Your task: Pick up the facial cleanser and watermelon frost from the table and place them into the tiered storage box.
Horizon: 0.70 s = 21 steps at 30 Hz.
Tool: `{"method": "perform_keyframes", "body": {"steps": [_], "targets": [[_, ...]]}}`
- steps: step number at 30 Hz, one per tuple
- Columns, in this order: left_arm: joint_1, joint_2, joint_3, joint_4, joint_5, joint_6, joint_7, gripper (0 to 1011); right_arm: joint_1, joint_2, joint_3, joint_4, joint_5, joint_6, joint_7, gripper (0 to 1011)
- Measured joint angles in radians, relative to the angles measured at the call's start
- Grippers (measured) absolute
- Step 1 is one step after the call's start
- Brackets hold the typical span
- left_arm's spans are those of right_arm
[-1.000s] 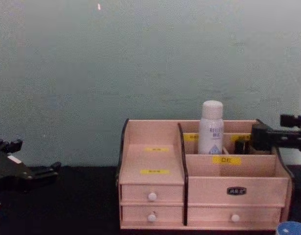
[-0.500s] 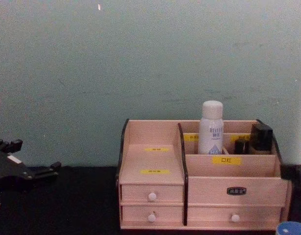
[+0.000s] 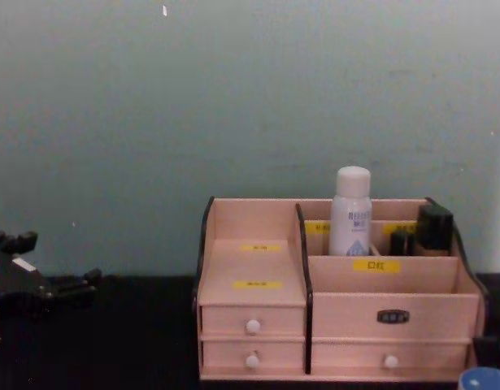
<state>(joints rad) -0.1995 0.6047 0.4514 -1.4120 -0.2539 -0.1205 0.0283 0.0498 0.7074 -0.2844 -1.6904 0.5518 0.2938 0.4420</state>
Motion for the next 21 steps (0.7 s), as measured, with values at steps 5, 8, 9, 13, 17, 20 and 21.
{"method": "perform_keyframes", "body": {"steps": [5,8,9,13,17,20,21], "targets": [[0.000,0.000,0.000,0.000,0.000,0.000,0.000,1001,0.008,0.002,-0.017,0.010,-0.006,0.011,-0.007,1000],[0.000,0.000,0.000,0.000,0.000,0.000,0.000,1001,0.016,0.004,-0.030,0.019,-0.013,0.022,-0.008,1000],[0.000,0.000,0.000,0.000,0.000,0.000,0.000,1001,0.021,0.004,-0.038,0.024,-0.017,0.027,-0.009,1000],[0.000,0.000,0.000,0.000,0.000,0.000,0.000,1001,0.030,0.005,-0.052,0.035,-0.028,0.039,-0.012,1000],[0.000,0.000,0.000,0.000,0.000,0.000,0.000,1001,0.037,0.005,-0.064,0.045,-0.036,0.048,-0.011,1000],[0.000,0.000,0.000,0.000,0.000,0.000,0.000,1001,0.042,0.004,-0.072,0.053,-0.041,0.053,-0.009,1000],[0.000,0.000,0.000,0.000,0.000,0.000,0.000,1001,0.044,0.004,-0.076,0.056,-0.043,0.055,-0.007,1000]]}}
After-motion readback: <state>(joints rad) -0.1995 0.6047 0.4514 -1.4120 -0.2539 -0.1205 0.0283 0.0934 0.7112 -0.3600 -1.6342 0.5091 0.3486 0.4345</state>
